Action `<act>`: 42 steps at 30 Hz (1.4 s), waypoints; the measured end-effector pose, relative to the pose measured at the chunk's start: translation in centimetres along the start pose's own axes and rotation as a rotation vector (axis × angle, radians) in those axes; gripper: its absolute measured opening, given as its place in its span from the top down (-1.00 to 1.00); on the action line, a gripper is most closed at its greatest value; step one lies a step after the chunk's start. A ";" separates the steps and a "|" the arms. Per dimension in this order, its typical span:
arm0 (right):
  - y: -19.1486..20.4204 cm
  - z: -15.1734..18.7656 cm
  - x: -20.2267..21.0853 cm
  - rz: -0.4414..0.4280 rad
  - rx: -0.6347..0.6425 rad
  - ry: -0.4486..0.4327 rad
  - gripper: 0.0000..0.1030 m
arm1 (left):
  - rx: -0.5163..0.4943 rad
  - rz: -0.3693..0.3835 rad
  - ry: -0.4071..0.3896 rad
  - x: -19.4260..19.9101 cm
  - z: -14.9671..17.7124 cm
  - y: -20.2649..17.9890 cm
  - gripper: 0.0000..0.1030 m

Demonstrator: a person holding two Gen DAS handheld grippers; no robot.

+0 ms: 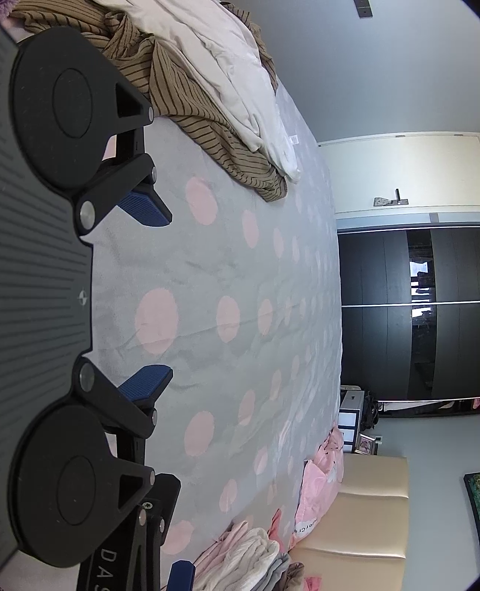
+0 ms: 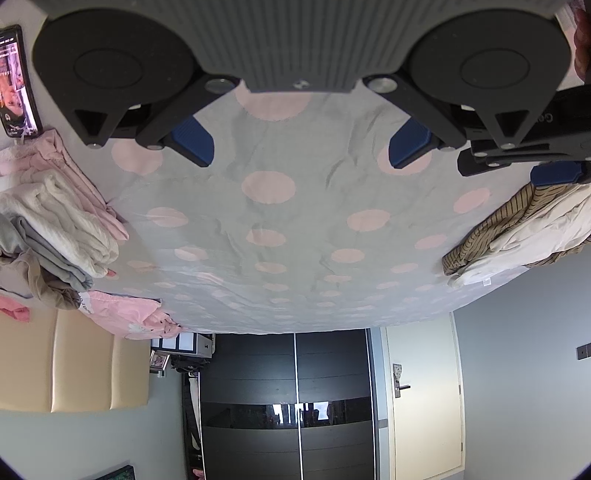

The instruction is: Fold clothes

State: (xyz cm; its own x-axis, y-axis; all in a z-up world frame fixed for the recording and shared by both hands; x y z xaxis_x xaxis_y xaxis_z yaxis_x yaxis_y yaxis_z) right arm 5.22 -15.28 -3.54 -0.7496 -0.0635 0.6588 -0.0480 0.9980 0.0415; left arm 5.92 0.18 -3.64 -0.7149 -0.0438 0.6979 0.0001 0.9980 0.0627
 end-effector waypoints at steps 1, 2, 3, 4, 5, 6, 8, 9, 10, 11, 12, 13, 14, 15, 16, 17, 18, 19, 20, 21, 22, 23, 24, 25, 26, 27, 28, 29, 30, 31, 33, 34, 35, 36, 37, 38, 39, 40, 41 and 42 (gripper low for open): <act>0.3 0.1 0.2 0.003 0.009 -0.010 -0.97 | 0.004 0.002 -0.005 0.1 0.0 -0.1 -0.59; 0.4 0.1 0.2 0.003 0.011 -0.013 -0.97 | 0.008 0.004 -0.010 0.1 0.0 -0.2 -0.59; 0.2 0.0 0.2 -0.002 0.005 -0.008 -0.97 | 0.012 0.005 -0.015 0.2 0.1 -0.2 -0.59; 0.1 -0.1 0.1 -0.007 -0.002 -0.002 -0.97 | 0.016 0.007 -0.020 0.3 0.1 -0.3 -0.58; 0.0 -0.2 0.1 -0.010 -0.007 0.001 -0.97 | 0.019 0.009 -0.025 0.4 0.1 -0.4 -0.57; 0.0 -0.2 0.1 -0.011 -0.010 -0.002 -0.97 | 0.029 0.017 -0.026 0.4 0.1 -0.3 -0.57; 0.0 -0.2 0.4 -0.009 -0.017 -0.015 -0.97 | 0.042 0.032 -0.010 0.3 -0.2 -0.1 -0.57; -0.1 -0.2 0.5 -0.007 -0.019 -0.020 -0.97 | 0.041 0.031 -0.014 0.4 -0.2 -0.1 -0.57; -0.1 -0.3 0.6 -0.005 -0.022 -0.026 -0.97 | 0.041 0.030 -0.018 0.5 -0.3 -0.2 -0.57; -0.2 -0.3 0.6 -0.003 -0.025 -0.030 -0.97 | 0.037 0.025 -0.022 0.5 -0.2 -0.4 -0.57; -0.2 -0.4 0.7 -0.001 -0.029 -0.030 -0.97 | 0.033 0.024 -0.027 0.4 -0.1 -0.5 -0.57; -0.3 -0.4 0.7 -0.001 -0.033 -0.031 -0.97 | 0.030 0.022 -0.031 0.4 0.0 -0.6 -0.57; -0.3 -0.4 0.8 -0.003 -0.037 -0.031 -0.97 | 0.027 0.020 -0.034 0.5 -0.1 -0.6 -0.57; -0.4 -0.5 0.8 -0.005 -0.040 -0.032 -0.97 | 0.026 0.016 -0.037 0.5 -0.1 -0.7 -0.57; -0.4 -0.5 0.9 -0.007 -0.044 -0.032 -0.97 | 0.025 0.013 -0.040 0.6 -0.1 -0.7 -0.57; -0.5 -0.5 1.0 -0.007 -0.046 -0.034 -0.97 | 0.023 0.012 -0.045 0.7 -0.1 -0.7 -0.57; -0.5 -0.5 1.0 -0.004 -0.044 -0.038 -0.97 | 0.021 0.012 -0.047 0.9 -0.2 -0.8 -0.57; -0.5 -0.5 1.1 -0.002 -0.043 -0.042 -0.97 | 0.022 0.015 -0.045 0.9 -0.2 -0.7 -0.57; -0.5 -0.5 1.1 0.000 -0.042 -0.043 -0.97 | 0.023 0.018 -0.040 0.9 -0.2 -0.7 -0.57; -0.4 -0.5 1.1 0.001 -0.043 -0.043 -0.97 | 0.025 0.022 -0.036 0.8 -0.2 -0.7 -0.57; -0.4 -0.6 1.1 0.002 -0.044 -0.042 -0.97 | 0.026 0.026 -0.032 0.8 -0.2 -0.7 -0.57; -0.3 -0.6 1.1 0.003 -0.047 -0.042 -0.97 | 0.028 0.033 -0.028 0.8 -0.3 -0.6 -0.57; -0.3 -0.5 1.1 0.004 -0.049 -0.042 -0.97 | 0.028 0.037 -0.026 0.7 -0.3 -0.6 -0.57; -0.3 -0.5 1.1 0.004 -0.051 -0.042 -0.97 | 0.028 0.037 -0.027 0.7 -0.3 -0.6 -0.57; -0.3 -0.5 1.1 0.004 -0.052 -0.041 -0.97 | 0.027 0.035 -0.029 0.8 -0.3 -0.6 -0.57; -0.3 -0.5 1.1 0.003 -0.053 -0.040 -0.97 | 0.026 0.035 -0.030 0.8 -0.3 -0.6 -0.57; -0.3 -0.6 1.1 0.002 -0.054 -0.040 -0.97 | 0.026 0.035 -0.031 0.8 -0.3 -0.6 -0.57; -0.3 -0.6 1.2 0.002 -0.054 -0.041 -0.97 | 0.026 0.035 -0.032 0.8 -0.3 -0.6 -0.57; -0.3 -0.6 1.2 0.002 -0.054 -0.041 -0.97 | 0.026 0.036 -0.031 0.8 -0.3 -0.7 -0.57; -0.3 -0.6 1.2 0.001 -0.053 -0.042 -0.97 | 0.026 0.036 -0.032 0.9 -0.3 -0.7 -0.57; -0.4 -0.6 1.3 0.002 -0.049 -0.045 -0.97 | 0.024 0.032 -0.032 0.9 -0.3 -0.6 -0.57; -0.4 -0.5 1.3 0.002 -0.048 -0.046 -0.97 | 0.024 0.032 -0.030 0.9 -0.3 -0.6 -0.57; -0.5 -0.5 1.3 0.002 -0.047 -0.045 -0.97 | 0.023 0.033 -0.026 0.9 -0.3 -0.6 -0.57; -0.5 -0.5 1.3 0.002 -0.048 -0.044 -0.97 | 0.023 0.038 -0.023 0.8 -0.2 -0.6 -0.57; -0.6 -0.4 1.3 0.001 -0.049 -0.043 -0.97 | 0.024 0.044 -0.020 0.8 -0.2 -0.7 -0.57; -0.6 -0.4 1.3 0.001 -0.050 -0.041 -0.97 | 0.024 0.050 -0.017 0.7 -0.2 -0.7 -0.57; -0.6 -0.4 1.3 0.002 -0.050 -0.039 -0.97 | 0.022 0.050 -0.017 0.7 -0.1 -0.7 -0.57; -0.6 -0.5 1.3 0.002 -0.050 -0.038 -0.97 | 0.018 0.049 -0.018 0.7 -0.1 -0.7 -0.57; -0.6 -0.5 1.3 0.003 -0.051 -0.037 -0.97 | 0.015 0.046 -0.021 0.7 -0.1 -0.7 -0.57; -0.6 -0.5 1.3 0.002 -0.051 -0.035 -0.97 | 0.011 0.044 -0.024 0.8 -0.1 -0.7 -0.57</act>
State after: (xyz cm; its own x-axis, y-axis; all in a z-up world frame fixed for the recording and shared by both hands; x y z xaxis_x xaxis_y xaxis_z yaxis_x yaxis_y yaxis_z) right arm 4.59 -15.96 -2.31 -0.7725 -0.0605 0.6322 -0.0135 0.9968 0.0790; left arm 5.42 -0.59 -3.08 -0.7309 0.0007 0.6825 0.0239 0.9994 0.0245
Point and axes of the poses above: each gripper's, at about its wrist camera, not at the fingertips, and x roughly against the way its jaws point, y to its left, z to its underside, the point moved 7 cm from there along -x, roughly the way its jaws point, and after that the axes turned 13 degrees about y, right-handed, at the moved point
